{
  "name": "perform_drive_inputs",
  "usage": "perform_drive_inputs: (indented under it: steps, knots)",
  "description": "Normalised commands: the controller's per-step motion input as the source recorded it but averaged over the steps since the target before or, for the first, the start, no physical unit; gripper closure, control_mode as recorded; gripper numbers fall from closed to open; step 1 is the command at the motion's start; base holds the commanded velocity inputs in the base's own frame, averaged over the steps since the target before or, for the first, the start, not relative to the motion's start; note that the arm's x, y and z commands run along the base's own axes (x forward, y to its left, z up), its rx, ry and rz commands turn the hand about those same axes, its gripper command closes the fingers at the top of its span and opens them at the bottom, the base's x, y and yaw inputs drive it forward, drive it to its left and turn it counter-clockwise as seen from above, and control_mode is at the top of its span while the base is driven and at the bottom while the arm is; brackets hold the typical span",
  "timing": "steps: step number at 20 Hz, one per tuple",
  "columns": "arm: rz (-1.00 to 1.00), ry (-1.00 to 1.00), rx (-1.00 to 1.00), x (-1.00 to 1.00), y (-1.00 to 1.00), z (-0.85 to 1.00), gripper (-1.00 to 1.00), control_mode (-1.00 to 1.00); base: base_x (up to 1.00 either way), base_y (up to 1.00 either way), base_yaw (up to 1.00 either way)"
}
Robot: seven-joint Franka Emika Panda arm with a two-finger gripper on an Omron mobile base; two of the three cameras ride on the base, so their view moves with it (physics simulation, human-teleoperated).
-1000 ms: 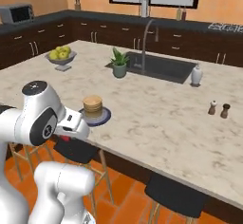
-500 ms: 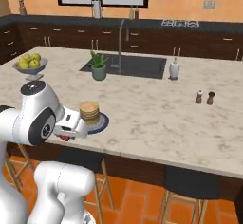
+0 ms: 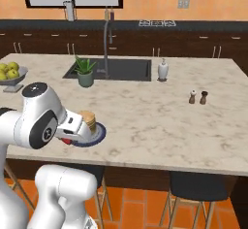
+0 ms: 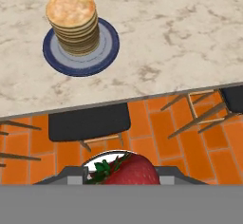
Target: Take the strawberry from the fridge and place it on top of the pancake, located on the dining counter.
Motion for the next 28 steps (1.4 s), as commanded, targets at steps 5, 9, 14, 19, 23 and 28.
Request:
perform_drive_inputs:
  steps: [5, 9, 14, 19, 23, 28]
  knots:
    - [0.0, 0.0, 0.0, 0.0, 0.0, 0.0, 1.0, 1.0, 0.29, 0.51, 0.02]
    - [0.0, 0.0, 0.0, 0.0, 0.0, 0.0, 1.0, 1.0, 0.09, 0.43, 0.26]
    - [0.0, 0.0, 0.0, 0.0, 0.0, 0.0, 1.0, 1.0, 0.26, 0.06, 0.25]
    - [0.0, 0.0, 0.0, 0.0, 0.0, 0.0, 1.0, 1.0, 0.8, 0.07, 0.05]
    - [0.0, 0.0, 0.0, 0.0, 0.0, 0.0, 1.0, 1.0, 0.89, 0.01, 0.02]
    - [0.0, 0.05, 0.0, 0.6, 0.03, 0.11, 1.0, -1.0, 0.31, 0.0, 0.0]
